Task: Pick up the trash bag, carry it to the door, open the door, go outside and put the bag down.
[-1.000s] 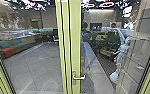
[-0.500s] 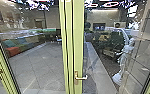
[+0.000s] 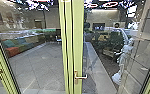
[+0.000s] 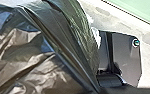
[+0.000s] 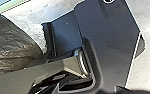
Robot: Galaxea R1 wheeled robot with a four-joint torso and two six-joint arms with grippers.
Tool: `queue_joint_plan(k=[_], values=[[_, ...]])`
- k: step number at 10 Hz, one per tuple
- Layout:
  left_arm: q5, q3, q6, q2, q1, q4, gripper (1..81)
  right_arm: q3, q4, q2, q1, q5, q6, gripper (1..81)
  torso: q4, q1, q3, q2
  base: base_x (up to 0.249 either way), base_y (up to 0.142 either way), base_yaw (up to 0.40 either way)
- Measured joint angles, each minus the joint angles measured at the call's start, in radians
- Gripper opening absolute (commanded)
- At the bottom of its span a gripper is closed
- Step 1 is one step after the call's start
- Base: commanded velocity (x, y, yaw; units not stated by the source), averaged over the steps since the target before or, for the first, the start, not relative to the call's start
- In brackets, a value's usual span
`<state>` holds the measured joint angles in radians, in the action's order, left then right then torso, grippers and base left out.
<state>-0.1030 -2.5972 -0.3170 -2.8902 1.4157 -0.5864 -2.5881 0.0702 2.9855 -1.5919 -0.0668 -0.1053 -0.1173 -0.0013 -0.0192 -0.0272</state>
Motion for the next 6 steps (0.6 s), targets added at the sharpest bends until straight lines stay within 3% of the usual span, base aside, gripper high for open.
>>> queue_joint_plan(k=[4,6], values=[[0.000,0.000,0.000,-0.003,0.000,0.000,1.0,0.000,0.000,0.000,0.001,0.000,0.000,81.1,0.000,0.000,0.000,0.000,0.000,0.000,0.000],[0.000,0.000,0.000,-0.003,0.005,0.000,1.0,0.000,0.000,0.000,-0.001,0.000,0.000,81.1,0.000,0.000,0.000,0.000,0.108,0.000,0.000]])
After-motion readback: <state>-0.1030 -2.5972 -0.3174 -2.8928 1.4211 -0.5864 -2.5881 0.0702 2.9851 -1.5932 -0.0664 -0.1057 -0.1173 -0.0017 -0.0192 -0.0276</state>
